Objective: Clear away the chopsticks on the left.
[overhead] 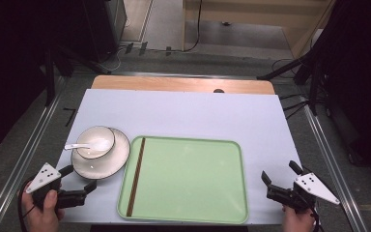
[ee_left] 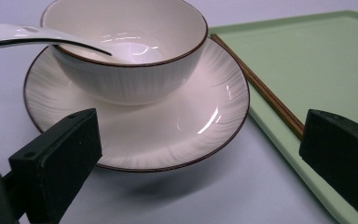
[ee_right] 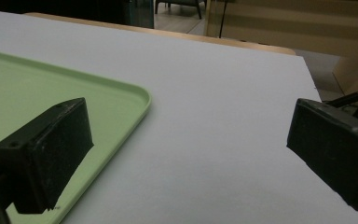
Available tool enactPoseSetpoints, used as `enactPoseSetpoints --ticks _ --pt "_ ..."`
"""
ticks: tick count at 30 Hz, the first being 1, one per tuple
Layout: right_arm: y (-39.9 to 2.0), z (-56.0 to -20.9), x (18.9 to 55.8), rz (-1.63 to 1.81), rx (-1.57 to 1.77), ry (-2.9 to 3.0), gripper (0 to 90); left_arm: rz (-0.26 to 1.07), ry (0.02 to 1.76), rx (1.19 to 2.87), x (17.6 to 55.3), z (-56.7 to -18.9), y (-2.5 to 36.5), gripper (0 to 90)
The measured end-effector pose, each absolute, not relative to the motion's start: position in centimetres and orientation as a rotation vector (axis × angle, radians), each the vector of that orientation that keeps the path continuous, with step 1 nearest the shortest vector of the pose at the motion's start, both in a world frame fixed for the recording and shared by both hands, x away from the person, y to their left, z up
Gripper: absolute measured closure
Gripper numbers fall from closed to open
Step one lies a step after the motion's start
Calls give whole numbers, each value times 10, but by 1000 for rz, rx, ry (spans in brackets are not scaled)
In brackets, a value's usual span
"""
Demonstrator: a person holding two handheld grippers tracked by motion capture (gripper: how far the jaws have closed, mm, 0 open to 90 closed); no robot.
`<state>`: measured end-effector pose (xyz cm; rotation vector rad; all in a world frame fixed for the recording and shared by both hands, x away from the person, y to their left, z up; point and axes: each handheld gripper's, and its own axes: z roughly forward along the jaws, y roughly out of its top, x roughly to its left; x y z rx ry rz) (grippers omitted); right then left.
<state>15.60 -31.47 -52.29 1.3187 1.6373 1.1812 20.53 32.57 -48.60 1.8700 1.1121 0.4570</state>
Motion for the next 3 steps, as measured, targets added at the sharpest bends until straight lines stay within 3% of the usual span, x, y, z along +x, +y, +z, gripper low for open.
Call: enactPoseSetpoints --ticks 3 --pt "-314 -522 157 1155 1305 1638 0 449 1112 1864 207 -487 329 0"
